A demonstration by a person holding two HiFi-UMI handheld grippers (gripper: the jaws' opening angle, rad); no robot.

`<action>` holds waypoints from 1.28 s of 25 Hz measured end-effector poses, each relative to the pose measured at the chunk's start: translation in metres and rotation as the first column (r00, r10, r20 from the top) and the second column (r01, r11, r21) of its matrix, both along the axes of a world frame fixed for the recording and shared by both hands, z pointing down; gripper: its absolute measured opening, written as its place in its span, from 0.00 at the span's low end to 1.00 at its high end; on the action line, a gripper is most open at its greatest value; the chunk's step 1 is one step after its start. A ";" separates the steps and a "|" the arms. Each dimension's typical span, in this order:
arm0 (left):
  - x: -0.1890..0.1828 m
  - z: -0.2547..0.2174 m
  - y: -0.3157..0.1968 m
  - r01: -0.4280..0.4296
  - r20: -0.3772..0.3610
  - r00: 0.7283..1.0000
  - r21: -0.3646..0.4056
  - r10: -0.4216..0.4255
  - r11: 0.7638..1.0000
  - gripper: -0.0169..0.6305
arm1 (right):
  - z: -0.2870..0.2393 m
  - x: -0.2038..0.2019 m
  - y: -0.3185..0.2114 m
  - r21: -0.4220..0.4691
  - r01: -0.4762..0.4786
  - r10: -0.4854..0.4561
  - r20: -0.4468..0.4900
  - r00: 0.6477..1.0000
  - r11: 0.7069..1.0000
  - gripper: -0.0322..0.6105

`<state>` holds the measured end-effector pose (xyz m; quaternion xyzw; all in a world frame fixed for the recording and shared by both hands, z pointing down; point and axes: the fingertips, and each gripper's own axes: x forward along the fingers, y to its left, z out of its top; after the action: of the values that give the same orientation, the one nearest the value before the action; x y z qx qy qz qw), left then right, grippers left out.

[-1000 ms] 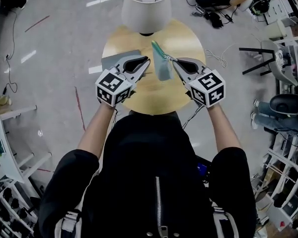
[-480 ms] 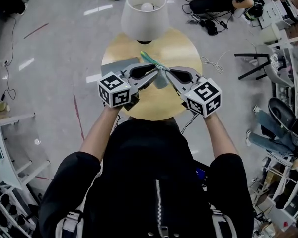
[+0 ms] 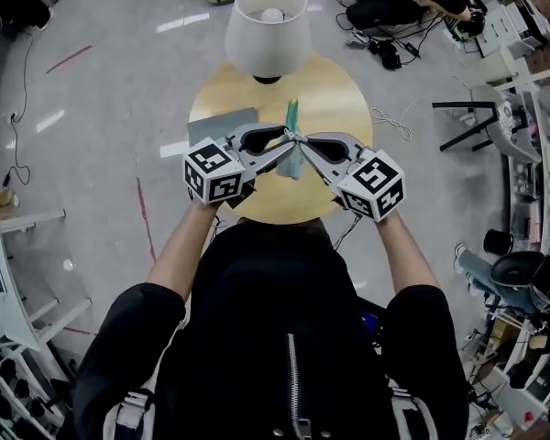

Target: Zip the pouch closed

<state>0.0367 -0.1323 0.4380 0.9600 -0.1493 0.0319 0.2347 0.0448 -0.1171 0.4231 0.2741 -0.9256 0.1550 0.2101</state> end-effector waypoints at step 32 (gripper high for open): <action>-0.030 0.012 0.024 -0.011 0.093 0.996 0.048 0.006 0.999 0.03 | 0.009 -0.021 0.020 0.007 -0.036 0.036 -0.024 0.999 0.999 0.06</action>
<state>0.0065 -0.1080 0.4498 0.9635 -0.1567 0.0737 0.2041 0.0242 -0.0966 0.4318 0.2934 -0.9184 0.1523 0.2175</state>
